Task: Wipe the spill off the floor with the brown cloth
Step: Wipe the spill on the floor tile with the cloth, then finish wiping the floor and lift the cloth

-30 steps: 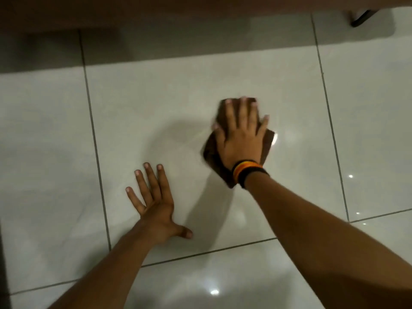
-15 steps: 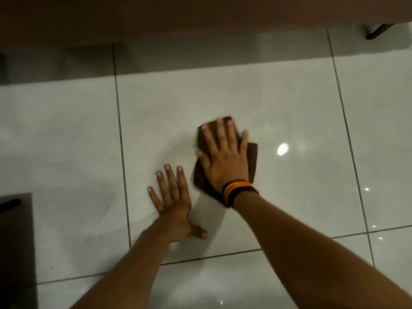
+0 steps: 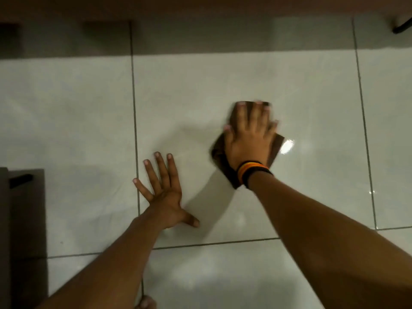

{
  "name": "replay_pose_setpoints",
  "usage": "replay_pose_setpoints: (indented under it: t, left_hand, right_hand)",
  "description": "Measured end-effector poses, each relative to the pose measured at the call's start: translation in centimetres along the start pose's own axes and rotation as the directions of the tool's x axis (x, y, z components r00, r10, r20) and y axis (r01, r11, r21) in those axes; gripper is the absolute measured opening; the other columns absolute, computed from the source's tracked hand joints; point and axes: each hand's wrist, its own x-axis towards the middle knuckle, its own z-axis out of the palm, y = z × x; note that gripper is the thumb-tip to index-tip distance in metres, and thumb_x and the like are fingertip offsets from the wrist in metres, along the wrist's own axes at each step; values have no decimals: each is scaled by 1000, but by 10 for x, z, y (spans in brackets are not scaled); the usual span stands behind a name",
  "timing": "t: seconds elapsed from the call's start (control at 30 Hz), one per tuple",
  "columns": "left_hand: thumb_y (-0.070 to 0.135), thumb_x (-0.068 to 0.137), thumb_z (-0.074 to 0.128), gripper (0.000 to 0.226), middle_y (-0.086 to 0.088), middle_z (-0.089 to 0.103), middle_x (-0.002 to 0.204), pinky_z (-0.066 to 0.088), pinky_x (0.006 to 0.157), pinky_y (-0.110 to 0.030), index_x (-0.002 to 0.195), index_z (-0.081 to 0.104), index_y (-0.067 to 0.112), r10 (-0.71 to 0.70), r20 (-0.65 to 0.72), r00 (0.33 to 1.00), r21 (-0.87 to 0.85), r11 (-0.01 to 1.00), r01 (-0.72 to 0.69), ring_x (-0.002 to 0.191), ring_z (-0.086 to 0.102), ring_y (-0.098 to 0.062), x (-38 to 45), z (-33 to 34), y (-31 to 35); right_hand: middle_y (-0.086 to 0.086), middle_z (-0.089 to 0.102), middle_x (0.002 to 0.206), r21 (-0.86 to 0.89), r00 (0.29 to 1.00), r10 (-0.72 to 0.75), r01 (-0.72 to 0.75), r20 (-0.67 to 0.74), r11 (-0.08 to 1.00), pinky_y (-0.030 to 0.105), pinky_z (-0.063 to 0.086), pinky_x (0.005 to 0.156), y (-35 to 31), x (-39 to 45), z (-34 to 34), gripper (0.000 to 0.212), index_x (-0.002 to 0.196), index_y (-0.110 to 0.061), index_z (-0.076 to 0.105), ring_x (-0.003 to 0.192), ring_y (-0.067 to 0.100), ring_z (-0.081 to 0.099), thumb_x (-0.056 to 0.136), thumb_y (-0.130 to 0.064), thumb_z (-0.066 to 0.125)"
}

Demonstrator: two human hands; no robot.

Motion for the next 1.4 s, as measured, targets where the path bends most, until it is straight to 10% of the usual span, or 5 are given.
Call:
replay_pose_setpoints:
  t: [0.23,0.47,0.67,0.97,1.4]
  left_hand:
    - [74,33,90,188,-11,-68,142,-32,105,-74,143,-54,20,4,-41,999,0,1000,-4,133,-60,-40,1,3,-4]
    - [76,27,89,191,-9,-67,143,-36,100,-71,142,-54,22,19,-83,996,6,1000,-19,135,-60,-40,8,11,-10]
    - [70,56,84,166,-3,-62,150,-29,112,-67,147,-48,28,6,-150,989,-24,1000,-9,140,-56,-33,4,7,-9]
    - [41,81,84,90,-3,56,149,52,106,-37,154,34,24,-107,-136,985,-840,539,-57,130,59,-22,-79,78,34]
    - [24,88,63,12,9,78,85,55,75,-23,87,72,33,-262,-178,948,-960,260,-108,86,74,-7,-268,-51,-18]
  right_hand:
    - [10,17,175,-81,823,-526,552,215,830,63,17,126,39,-127,22,67,165,-34,21,161,36,14,103,-57,35]
    - [20,4,175,-25,994,100,-99,53,995,67,7,127,72,-15,-10,72,166,-25,11,161,42,0,104,-57,25]
    - [21,-4,174,110,989,17,-33,145,993,59,4,130,-12,-67,0,77,167,-22,6,162,40,-6,104,-58,32]
    - [20,62,133,450,722,413,-679,556,581,48,56,102,28,-197,-34,87,159,-17,23,115,38,65,87,-4,68]
    - [9,71,105,693,706,-118,-626,698,358,32,65,64,-81,-234,-238,27,113,-10,64,96,22,72,88,-13,74]
